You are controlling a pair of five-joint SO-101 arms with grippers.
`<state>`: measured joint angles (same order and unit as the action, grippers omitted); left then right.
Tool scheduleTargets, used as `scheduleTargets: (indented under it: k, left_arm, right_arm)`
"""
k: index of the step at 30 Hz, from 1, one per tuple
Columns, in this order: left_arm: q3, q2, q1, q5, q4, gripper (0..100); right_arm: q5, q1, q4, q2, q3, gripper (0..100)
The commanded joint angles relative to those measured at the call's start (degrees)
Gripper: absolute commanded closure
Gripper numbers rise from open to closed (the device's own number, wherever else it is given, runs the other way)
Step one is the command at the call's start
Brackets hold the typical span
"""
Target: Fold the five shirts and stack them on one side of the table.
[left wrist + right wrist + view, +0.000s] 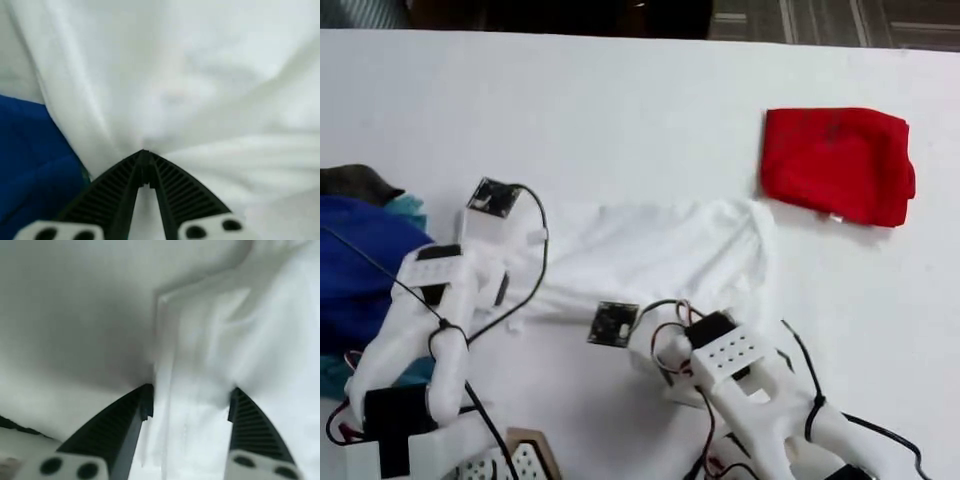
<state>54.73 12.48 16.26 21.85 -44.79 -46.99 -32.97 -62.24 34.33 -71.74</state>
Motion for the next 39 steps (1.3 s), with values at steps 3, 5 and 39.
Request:
scheduleTargets:
  k: [3, 5, 39]
  left_arm:
    - [-1.10, -0.09, 0.88, -0.53, 1.41, 97]
    - [-1.10, -0.09, 0.88, -0.53, 1.41, 97]
    - [-0.31, 0.00, 0.88, -0.35, 2.37, 97]
  right_arm:
    - [-2.55, 5.76, 0.66, -8.04, 2.29, 74.4]
    - [-2.55, 6.20, 0.48, -12.70, 4.40, 74.4]
    - [-13.36, 18.24, -14.81, -18.77, 44.75, 98.1]
